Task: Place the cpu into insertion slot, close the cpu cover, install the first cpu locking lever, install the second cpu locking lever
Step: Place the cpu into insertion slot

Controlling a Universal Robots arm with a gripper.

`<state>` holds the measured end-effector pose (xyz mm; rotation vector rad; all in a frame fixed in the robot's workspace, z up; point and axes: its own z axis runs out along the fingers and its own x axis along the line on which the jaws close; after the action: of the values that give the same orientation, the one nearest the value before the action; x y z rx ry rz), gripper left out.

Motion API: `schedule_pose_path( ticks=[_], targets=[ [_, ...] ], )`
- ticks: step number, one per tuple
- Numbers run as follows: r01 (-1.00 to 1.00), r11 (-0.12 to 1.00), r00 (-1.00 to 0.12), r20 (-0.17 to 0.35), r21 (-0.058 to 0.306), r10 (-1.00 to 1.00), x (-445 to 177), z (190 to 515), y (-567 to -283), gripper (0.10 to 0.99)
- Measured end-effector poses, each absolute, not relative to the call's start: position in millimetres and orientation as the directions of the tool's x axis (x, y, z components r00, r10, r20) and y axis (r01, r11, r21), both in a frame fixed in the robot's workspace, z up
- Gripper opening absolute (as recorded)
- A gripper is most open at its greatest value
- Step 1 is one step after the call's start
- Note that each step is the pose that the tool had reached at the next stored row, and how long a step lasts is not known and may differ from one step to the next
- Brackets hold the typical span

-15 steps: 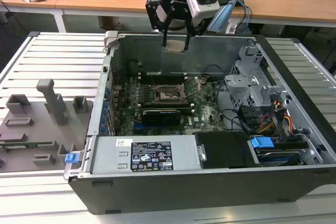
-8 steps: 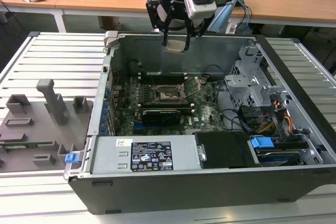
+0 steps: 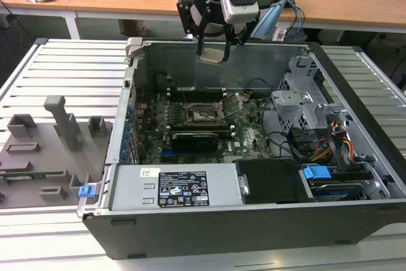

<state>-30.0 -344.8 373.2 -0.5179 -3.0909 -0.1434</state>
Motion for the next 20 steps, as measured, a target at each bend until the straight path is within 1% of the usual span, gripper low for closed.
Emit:
schedule_pose_path(
  ticks=[20],
  targets=[
    [0.443,0.892,-0.896,0.019,0.089,0.443,-30.0,373.2,-344.8,0.537]
  ],
)
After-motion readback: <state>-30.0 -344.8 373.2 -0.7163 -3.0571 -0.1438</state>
